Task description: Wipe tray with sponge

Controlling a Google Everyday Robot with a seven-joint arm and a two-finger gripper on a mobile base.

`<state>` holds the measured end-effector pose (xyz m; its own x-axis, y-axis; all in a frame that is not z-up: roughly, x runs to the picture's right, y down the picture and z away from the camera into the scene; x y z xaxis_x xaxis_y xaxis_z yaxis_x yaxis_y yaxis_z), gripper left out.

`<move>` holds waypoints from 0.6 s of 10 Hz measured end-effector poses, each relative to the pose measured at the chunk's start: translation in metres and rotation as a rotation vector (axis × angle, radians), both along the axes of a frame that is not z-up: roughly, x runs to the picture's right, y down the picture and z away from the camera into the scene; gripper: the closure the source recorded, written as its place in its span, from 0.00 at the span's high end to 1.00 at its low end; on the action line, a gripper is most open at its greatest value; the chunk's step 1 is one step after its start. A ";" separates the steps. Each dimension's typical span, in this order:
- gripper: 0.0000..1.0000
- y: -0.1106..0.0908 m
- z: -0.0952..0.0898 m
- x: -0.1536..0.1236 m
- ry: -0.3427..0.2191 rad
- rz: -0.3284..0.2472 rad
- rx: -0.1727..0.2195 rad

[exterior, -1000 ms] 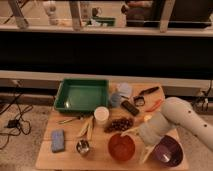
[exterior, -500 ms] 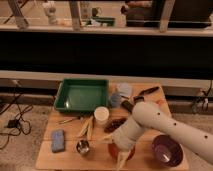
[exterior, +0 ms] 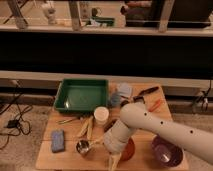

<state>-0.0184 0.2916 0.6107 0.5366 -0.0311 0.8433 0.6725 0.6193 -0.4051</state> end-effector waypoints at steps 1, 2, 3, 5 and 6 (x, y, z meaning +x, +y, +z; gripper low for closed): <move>0.80 0.000 0.000 0.000 -0.001 -0.001 0.000; 0.80 0.000 0.000 0.000 0.000 0.002 -0.001; 0.80 0.002 0.001 -0.001 -0.011 0.014 -0.007; 0.80 0.005 0.001 -0.016 -0.055 0.051 -0.030; 0.80 0.006 0.000 -0.031 -0.081 0.063 -0.037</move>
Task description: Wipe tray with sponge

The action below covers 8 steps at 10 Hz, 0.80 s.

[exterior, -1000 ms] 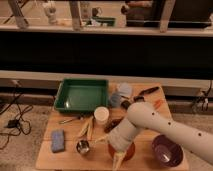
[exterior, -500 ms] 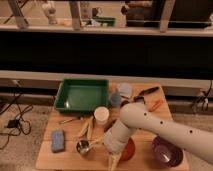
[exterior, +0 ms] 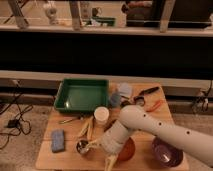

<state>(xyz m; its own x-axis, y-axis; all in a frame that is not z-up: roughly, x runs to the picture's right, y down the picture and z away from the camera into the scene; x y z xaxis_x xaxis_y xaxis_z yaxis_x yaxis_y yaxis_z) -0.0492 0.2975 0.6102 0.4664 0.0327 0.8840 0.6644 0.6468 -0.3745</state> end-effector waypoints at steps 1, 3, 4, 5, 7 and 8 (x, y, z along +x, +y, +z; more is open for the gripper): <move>0.80 0.000 -0.002 -0.018 -0.023 0.008 -0.005; 0.80 -0.007 -0.007 -0.065 -0.081 0.025 -0.005; 0.80 -0.012 -0.009 -0.079 -0.099 0.030 -0.001; 0.80 -0.019 -0.011 -0.097 -0.119 0.041 0.004; 0.80 -0.027 -0.009 -0.119 -0.099 0.057 0.008; 0.80 -0.027 -0.009 -0.127 -0.079 0.059 0.004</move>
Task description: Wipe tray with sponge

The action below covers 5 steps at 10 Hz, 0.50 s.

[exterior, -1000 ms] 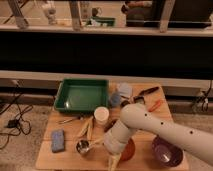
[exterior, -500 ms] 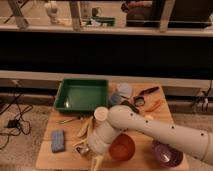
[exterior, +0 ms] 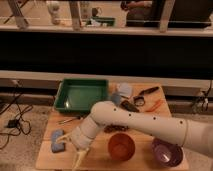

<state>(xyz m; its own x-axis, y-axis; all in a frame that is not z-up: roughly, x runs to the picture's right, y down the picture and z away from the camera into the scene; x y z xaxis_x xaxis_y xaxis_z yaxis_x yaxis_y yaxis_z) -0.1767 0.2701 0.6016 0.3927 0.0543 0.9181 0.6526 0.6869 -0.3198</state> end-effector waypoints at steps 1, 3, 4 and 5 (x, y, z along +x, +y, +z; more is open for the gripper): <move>0.80 -0.001 0.001 -0.006 0.019 0.006 -0.003; 0.80 -0.001 0.002 -0.007 0.022 0.005 -0.004; 0.80 -0.001 0.002 -0.007 0.023 0.005 -0.004; 0.80 -0.001 0.002 -0.006 0.023 0.005 -0.004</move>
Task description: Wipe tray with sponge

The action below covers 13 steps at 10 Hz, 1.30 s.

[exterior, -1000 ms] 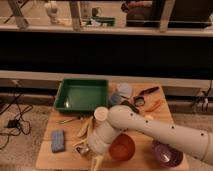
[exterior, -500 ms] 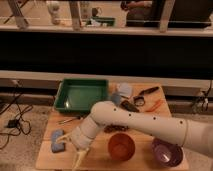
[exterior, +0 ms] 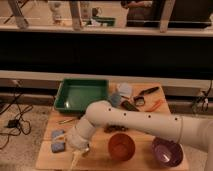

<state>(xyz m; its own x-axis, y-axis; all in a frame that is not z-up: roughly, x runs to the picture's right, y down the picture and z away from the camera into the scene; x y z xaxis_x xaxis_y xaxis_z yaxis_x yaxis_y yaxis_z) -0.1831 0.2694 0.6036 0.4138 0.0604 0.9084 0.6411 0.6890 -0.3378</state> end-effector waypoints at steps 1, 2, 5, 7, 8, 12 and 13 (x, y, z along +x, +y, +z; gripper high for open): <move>0.80 0.001 0.000 0.000 0.000 -0.001 0.000; 0.80 0.002 0.000 -0.001 -0.002 0.003 -0.006; 0.80 0.013 -0.002 -0.027 -0.033 -0.007 -0.025; 0.80 0.016 -0.003 -0.067 -0.059 -0.026 -0.026; 0.80 0.016 -0.002 -0.083 -0.072 -0.036 -0.020; 0.80 -0.001 0.020 -0.122 -0.169 -0.090 0.038; 0.80 -0.013 0.037 -0.118 -0.165 -0.090 0.050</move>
<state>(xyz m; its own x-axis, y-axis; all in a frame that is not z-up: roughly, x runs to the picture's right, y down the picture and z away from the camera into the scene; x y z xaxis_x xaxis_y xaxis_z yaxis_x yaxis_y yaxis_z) -0.3015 0.2564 0.6402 0.2604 -0.0172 0.9653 0.7451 0.6394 -0.1896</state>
